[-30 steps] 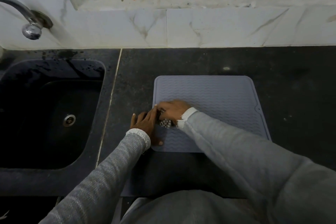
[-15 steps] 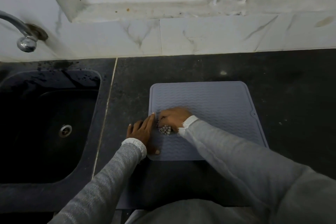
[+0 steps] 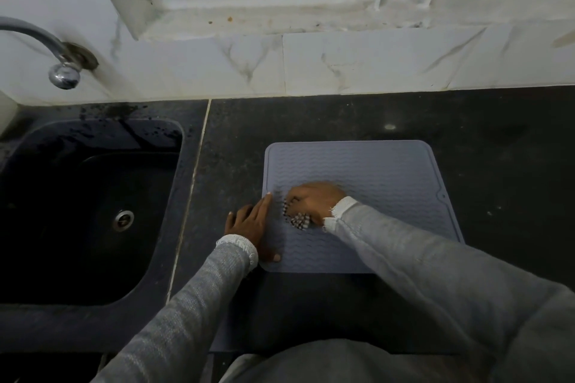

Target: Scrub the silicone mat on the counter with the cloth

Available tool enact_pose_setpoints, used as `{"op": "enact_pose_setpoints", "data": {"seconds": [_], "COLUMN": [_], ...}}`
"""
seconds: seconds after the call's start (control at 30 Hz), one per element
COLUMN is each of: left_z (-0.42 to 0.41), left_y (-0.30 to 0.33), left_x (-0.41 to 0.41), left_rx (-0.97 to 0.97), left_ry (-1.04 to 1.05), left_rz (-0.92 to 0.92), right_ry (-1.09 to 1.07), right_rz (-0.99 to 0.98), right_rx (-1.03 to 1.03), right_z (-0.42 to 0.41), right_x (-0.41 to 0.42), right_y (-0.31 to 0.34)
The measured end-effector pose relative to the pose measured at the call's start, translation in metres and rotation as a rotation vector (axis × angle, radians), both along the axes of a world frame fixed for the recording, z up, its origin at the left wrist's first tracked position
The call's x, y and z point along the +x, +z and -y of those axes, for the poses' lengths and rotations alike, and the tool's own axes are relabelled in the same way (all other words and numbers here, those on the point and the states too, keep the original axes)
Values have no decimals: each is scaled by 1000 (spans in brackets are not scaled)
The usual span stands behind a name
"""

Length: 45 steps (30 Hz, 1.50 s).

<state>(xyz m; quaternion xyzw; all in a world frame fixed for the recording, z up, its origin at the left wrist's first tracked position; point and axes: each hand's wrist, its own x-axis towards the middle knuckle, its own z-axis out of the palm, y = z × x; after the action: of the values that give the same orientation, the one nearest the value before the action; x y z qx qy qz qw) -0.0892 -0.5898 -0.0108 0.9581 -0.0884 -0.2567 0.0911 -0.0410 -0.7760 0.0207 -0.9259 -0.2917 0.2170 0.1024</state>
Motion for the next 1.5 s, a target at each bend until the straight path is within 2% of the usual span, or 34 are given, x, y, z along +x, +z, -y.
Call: {"op": "enact_pose_setpoints", "data": {"seconds": [0.1,0.23,0.37,0.47,0.6,0.67,0.77,0.83,0.87,0.93,1.07,1.2,1.27,1.33,1.4,1.5], "left_z": [0,-2,-4,-11,-21,-22,-23,-26,-26,-27,-25,-20,-20,-20,-20,-19], "left_y": [-2,0,5,2,7,9,7,6,5,4,4,7,6,5,7,8], "left_x": [-1,-1,-3,4,19,25,21,17,16,17,17,16,17,17,16,15], "left_rx": [-5,-42,-82,-108,-108,-81,-72,-62,-49,-29,-4,-6,-2,-2,-1,2], "left_ry": [10,22,22,49,5,-24,-48,-43,-48,-67,-75,-92,-108,-113,-108,-102], "left_rz": [-11,-38,-57,-102,-135,-138,-91,-88,-92,-100,-105,-81,-65,-59,-69,-89], "right_ry": [16,23,93,203,148,195,308,243,143,79,243,264,276,157,122,158], "right_rz": [-38,-102,-68,55,68,121,173,129,33,-51,14,175,148,88,29,-39], "right_rx": [48,19,-85,-102,-62,40,0,12,29,-27,-173,6,17,6,39,-50], "right_z": [-30,-12,18,21,-12,-34,-47,-37,-31,-13,8,-21,-43,-46,-29,4], "right_x": [-4,-5,-4,-5,-7,-13,-20,-20,-18,-14,-8,-14,-21,-21,-19,-18], "right_y": [-7,-13,-9,-8,-4,-6,-14,-19,-19,-19,-7,-1,-1,-6,-14,-14]}}
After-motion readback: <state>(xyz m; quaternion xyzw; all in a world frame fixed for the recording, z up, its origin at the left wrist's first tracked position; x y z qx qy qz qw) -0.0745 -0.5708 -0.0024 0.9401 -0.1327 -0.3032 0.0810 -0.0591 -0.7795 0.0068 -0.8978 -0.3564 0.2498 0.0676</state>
